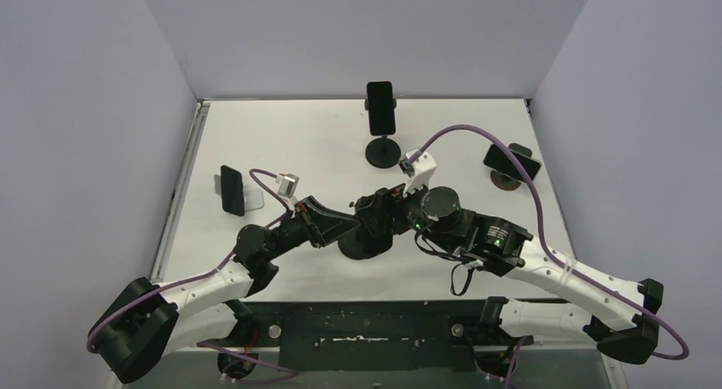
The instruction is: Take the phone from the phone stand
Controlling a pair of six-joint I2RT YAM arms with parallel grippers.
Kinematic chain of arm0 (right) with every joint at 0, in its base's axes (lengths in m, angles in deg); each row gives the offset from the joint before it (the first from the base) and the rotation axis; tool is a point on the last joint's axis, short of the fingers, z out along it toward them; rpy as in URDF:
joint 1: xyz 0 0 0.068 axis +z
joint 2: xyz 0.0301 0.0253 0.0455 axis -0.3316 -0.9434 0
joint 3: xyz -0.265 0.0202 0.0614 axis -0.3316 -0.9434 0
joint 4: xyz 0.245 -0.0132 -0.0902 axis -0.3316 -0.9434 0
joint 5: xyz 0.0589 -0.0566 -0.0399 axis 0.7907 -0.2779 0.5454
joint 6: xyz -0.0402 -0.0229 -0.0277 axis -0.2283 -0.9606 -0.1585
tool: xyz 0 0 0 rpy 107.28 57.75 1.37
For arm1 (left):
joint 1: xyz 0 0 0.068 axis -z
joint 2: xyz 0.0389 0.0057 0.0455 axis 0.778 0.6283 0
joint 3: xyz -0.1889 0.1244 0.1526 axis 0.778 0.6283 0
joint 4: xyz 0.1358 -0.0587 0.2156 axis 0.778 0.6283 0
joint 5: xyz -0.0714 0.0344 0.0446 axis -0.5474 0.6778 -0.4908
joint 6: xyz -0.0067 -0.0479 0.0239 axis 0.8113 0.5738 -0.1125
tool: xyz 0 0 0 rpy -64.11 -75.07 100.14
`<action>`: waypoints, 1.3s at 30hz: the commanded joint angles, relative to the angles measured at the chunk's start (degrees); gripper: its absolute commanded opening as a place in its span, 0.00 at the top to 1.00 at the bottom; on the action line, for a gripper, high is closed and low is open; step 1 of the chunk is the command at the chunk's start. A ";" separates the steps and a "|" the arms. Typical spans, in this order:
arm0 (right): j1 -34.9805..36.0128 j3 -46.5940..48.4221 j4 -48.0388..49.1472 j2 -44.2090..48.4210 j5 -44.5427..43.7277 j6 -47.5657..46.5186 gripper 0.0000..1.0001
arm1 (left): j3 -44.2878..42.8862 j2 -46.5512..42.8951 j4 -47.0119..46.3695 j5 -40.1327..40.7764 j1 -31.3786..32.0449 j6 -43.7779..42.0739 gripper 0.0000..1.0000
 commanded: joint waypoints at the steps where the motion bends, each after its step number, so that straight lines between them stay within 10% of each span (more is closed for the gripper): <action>1: 1.49 2.43 12.59 4.91 8.14 2.37 1.00 | 1.45 0.34 8.16 7.28 -1.18 -2.57 1.00; 19: 1.47 1.50 14.55 4.93 9.72 2.47 1.00 | 2.42 -1.52 8.71 7.03 -1.14 -3.01 1.00; 27: 1.66 3.52 9.48 3.94 3.38 1.72 1.00 | 1.06 -12.20 19.65 7.14 -2.20 -6.52 0.48; 39: 1.90 5.68 6.79 2.50 -1.33 0.33 1.00 | -6.85 -16.98 30.07 4.11 -3.17 -13.71 0.36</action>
